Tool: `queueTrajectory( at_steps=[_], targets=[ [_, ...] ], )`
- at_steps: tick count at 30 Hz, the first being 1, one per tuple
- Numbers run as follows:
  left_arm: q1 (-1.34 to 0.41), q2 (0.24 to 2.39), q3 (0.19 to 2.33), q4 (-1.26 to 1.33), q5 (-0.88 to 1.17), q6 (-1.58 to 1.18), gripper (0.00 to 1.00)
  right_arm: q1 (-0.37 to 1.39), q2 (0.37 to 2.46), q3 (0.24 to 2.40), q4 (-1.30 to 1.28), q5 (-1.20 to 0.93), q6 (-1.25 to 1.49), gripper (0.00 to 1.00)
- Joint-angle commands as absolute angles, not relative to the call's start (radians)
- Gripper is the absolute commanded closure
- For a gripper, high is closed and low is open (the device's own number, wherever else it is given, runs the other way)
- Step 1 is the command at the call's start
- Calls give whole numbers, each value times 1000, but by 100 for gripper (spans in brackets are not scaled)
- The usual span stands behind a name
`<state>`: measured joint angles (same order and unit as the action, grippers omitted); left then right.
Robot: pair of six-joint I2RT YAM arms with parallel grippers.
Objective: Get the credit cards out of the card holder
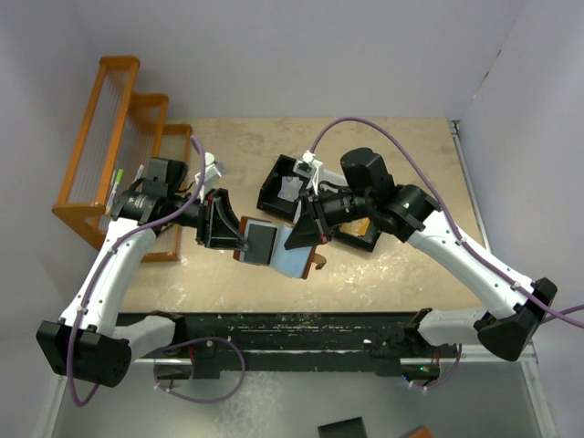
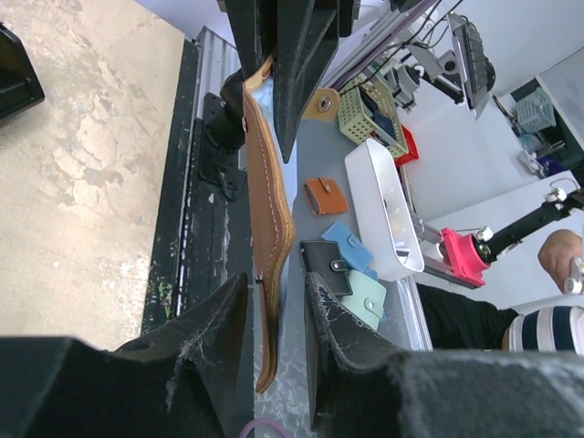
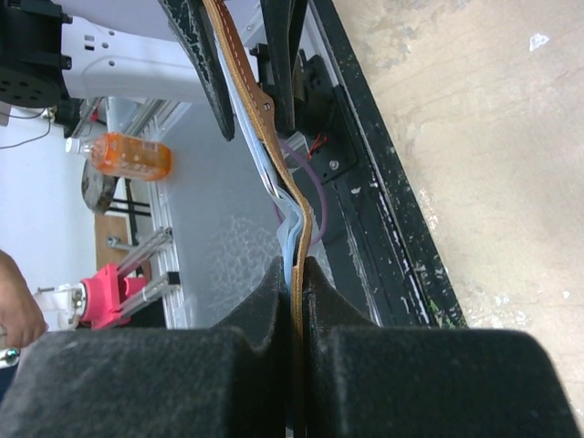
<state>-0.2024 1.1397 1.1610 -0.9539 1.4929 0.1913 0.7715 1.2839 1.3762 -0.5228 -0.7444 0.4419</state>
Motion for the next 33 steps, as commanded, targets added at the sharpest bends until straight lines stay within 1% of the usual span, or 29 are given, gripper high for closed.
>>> queueTrajectory(
  at_steps=[1, 4, 7, 17, 18, 26, 30, 33],
  targets=[
    [-190, 1136, 1212, -964, 1528, 251, 66, 762, 1260, 1407, -545, -772, 420, 100],
    [-190, 1142, 1220, -996, 1528, 287, 67, 755, 1261, 1407, -550, -780, 417, 100],
    [-190, 1148, 1221, -1008, 1528, 302, 71, 752, 1262, 1409, -548, -783, 417, 100],
    [-190, 1165, 1231, -1101, 1603, 398, 90, 742, 1265, 1403, -544, -803, 414, 100],
    [-190, 1168, 1232, -1116, 1612, 420, 90, 740, 1265, 1406, -544, -807, 414, 100],
    [-190, 1203, 1265, -1279, 1632, 581, 86, 733, 1267, 1407, -551, -831, 407, 100],
    [-190, 1219, 1292, -1343, 1617, 643, 76, 732, 1265, 1402, -552, -836, 405, 100],
    [-190, 1220, 1306, -1354, 1617, 657, 71, 732, 1262, 1399, -551, -838, 405, 100]
  ],
)
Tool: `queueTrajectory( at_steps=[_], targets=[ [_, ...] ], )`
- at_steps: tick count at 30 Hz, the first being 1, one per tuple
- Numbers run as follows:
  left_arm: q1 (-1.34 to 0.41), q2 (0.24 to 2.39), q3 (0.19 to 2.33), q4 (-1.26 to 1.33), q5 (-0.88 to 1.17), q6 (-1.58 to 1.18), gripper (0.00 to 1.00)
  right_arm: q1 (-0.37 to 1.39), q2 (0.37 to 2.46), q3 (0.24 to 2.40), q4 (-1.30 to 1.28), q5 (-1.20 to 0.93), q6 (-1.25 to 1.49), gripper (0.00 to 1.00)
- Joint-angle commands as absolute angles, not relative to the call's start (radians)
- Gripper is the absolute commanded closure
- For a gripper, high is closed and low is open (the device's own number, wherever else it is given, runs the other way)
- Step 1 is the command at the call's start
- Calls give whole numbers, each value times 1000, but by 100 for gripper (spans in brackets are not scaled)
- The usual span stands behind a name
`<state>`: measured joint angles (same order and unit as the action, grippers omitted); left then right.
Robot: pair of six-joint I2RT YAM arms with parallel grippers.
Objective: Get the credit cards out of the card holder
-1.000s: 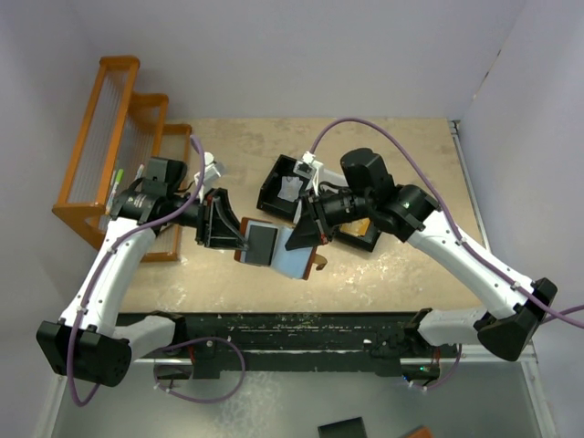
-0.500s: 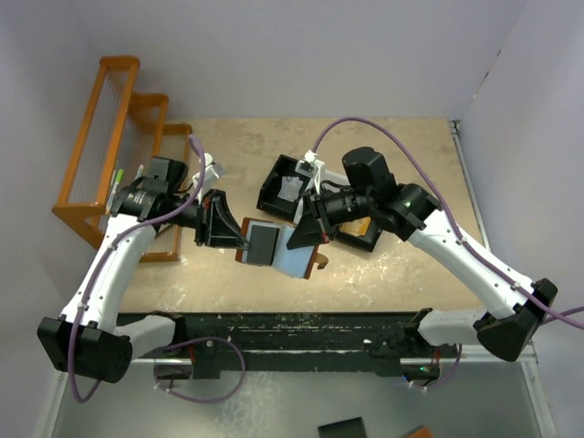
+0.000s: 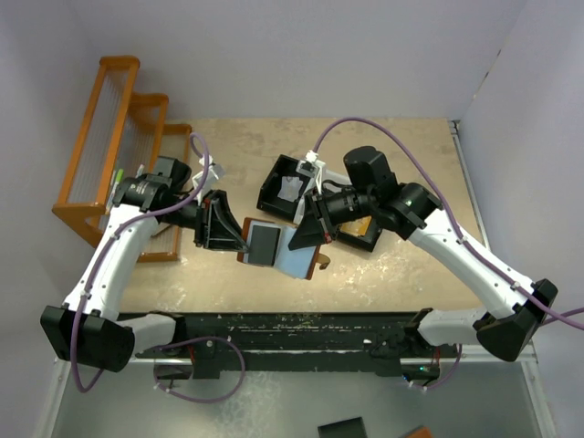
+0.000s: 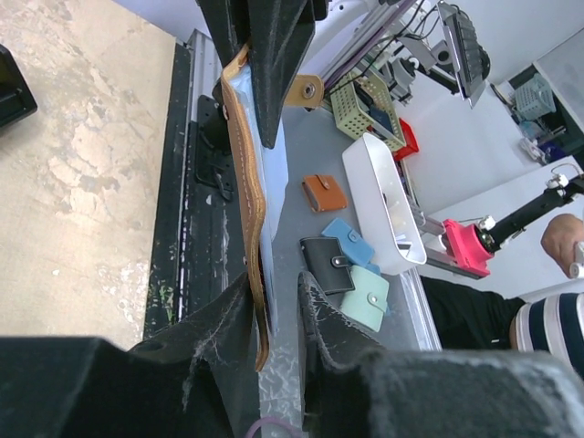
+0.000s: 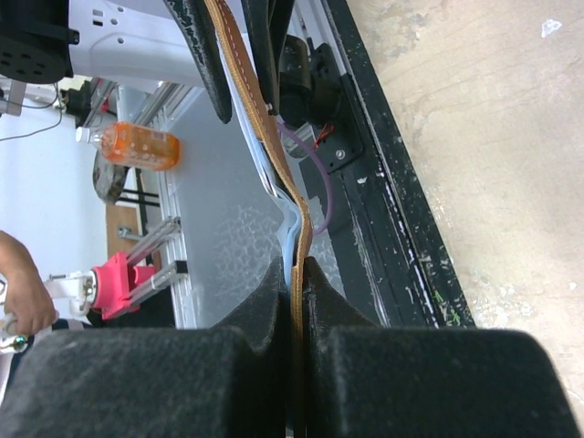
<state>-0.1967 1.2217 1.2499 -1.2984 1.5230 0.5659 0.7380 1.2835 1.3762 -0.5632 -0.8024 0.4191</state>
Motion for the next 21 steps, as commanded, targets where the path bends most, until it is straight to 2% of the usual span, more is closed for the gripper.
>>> queueTrajectory(
  at_steps=[1, 9, 12, 14, 17, 21],
  targets=[
    [-190, 1218, 1309, -1354, 1617, 657, 71, 733, 1262, 1397, -551, -839, 405, 100],
    [-190, 1195, 1283, -1291, 1589, 620, 82, 733, 1265, 1396, -528, -859, 419, 100],
    [-189, 1159, 1251, -1115, 1514, 445, 85, 732, 1270, 1397, -522, -866, 419, 100],
    [-190, 1095, 1213, -950, 1456, 252, 91, 732, 1268, 1395, -521, -867, 419, 100],
    [-190, 1010, 1160, -770, 1445, 101, 100, 732, 1259, 1384, -516, -864, 419, 100],
    [-190, 992, 1143, -729, 1484, 54, 100, 730, 1252, 1369, -512, -858, 418, 99]
  ],
)
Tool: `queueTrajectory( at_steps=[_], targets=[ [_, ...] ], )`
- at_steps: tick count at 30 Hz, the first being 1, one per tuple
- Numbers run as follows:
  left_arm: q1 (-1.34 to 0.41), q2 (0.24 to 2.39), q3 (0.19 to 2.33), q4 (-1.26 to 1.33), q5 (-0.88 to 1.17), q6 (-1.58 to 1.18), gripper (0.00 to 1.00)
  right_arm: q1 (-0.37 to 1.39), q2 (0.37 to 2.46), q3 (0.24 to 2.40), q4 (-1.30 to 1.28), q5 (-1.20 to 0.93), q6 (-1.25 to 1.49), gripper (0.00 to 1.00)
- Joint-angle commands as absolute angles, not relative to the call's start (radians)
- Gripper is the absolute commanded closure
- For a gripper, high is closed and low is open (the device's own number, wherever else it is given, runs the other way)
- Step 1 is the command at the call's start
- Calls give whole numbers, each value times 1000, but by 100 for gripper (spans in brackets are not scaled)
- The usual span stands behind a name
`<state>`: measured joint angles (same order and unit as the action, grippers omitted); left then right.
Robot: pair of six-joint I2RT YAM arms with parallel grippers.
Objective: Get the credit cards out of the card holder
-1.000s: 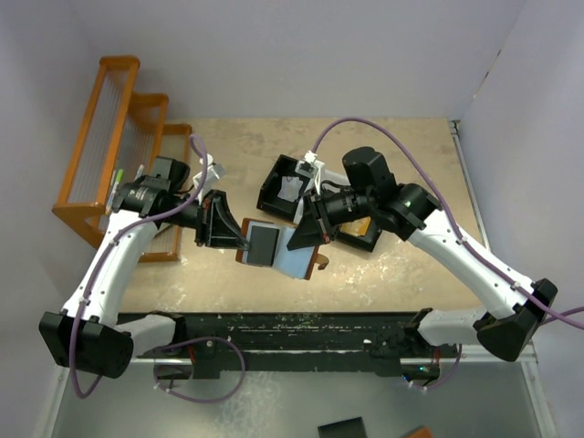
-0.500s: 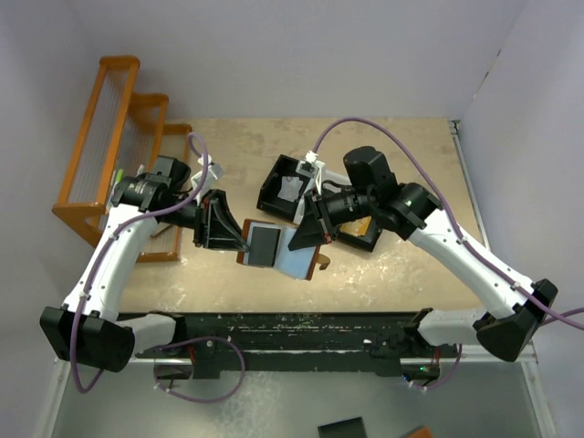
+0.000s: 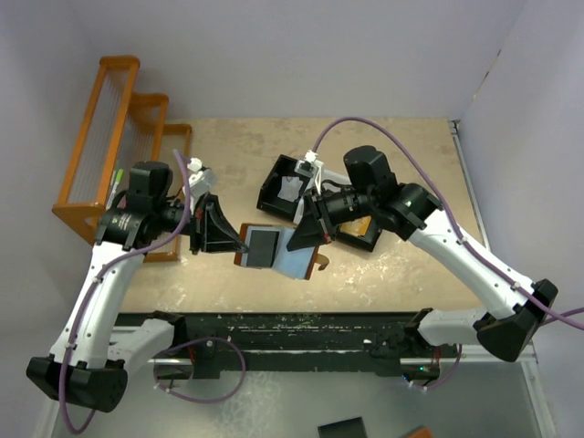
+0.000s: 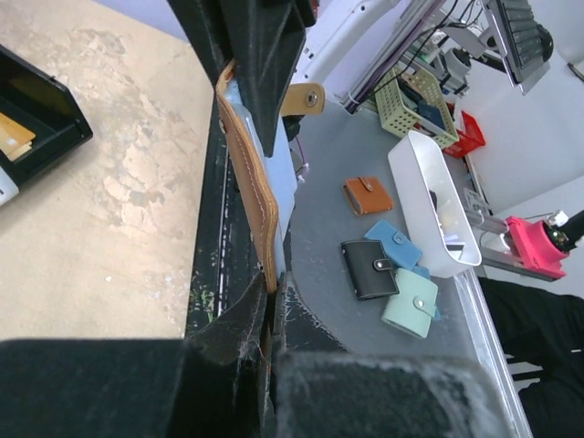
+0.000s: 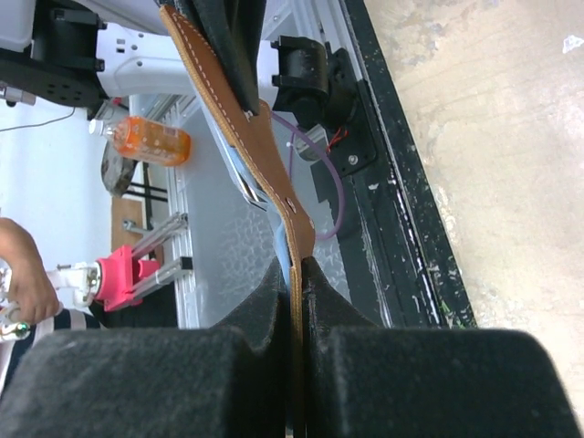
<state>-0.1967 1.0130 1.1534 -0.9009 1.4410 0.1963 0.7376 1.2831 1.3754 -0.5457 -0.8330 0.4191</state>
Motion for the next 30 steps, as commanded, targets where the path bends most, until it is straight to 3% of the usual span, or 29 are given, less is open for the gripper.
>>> queueTrajectory(
  at_steps=[1, 3, 7, 9, 15, 20, 25, 30],
  targets=[
    [-190, 998, 1143, -733, 1494, 49, 100, 729, 1250, 1368, -510, -854, 418, 92],
    [-190, 1009, 1143, -730, 1506, 26, 100, 722, 1245, 1365, -503, -842, 416, 84],
    [-190, 1015, 1119, -677, 1503, -78, 100, 681, 1238, 1364, -468, -812, 422, 58],
    [-190, 1000, 1074, -583, 1484, -179, 100, 639, 1234, 1373, -451, -790, 428, 52],
    [-189, 926, 957, -279, 1406, -505, 100, 580, 1182, 1421, -433, -676, 421, 40],
    [-189, 932, 959, -224, 1359, -588, 100, 552, 1073, 1459, -383, -539, 467, 35],
    [-190, 933, 957, -186, 1342, -628, 100, 576, 1033, 1320, -200, -645, 616, 31],
    [-189, 928, 965, -183, 1321, -643, 100, 734, 1016, 1188, -30, -616, 693, 32]
  ],
)
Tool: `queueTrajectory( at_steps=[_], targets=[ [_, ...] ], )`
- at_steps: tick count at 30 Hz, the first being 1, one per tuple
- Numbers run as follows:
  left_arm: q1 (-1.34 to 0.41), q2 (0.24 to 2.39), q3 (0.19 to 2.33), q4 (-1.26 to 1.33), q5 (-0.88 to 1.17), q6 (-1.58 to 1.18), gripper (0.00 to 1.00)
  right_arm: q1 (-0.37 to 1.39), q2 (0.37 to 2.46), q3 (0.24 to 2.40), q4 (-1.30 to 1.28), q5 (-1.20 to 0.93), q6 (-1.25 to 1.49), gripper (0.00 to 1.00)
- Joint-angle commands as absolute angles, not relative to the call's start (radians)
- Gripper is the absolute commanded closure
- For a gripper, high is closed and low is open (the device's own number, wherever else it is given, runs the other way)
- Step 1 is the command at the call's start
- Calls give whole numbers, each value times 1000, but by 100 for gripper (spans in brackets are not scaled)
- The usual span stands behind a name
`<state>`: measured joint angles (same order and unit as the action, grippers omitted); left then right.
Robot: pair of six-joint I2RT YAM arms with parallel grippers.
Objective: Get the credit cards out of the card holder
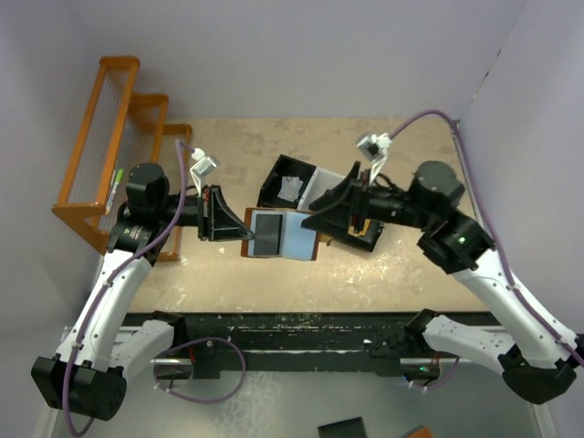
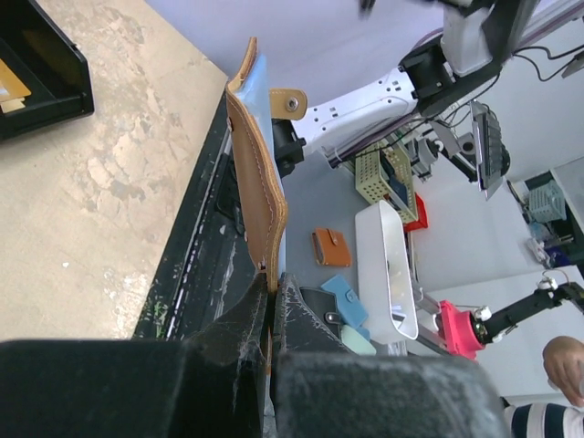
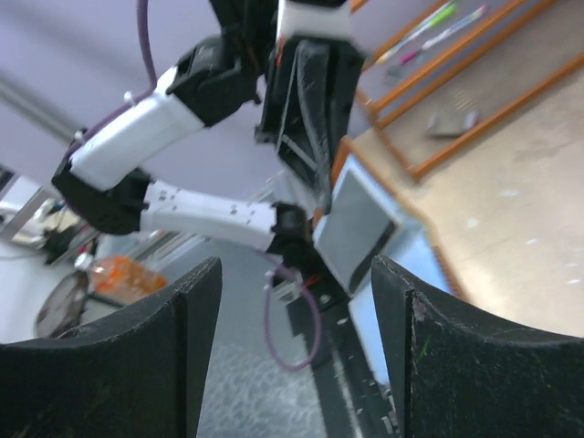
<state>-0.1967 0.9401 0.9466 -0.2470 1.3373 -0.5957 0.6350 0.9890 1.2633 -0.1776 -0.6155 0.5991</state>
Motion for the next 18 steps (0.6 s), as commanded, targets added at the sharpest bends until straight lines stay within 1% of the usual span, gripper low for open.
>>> queueTrajectory(
  at_steps=[1, 13, 18],
  targets=[
    [-190, 929, 967, -184, 1317, -643, 100, 749, 1016, 1166, -5, -614, 709, 33],
    [-190, 945, 967, -119, 1322, -699, 100, 771, 1047, 982, 132, -636, 774, 43],
    [-189, 941, 959, -63, 1346, -751, 100, 770, 1069, 945, 173, -632, 781, 48]
  ],
)
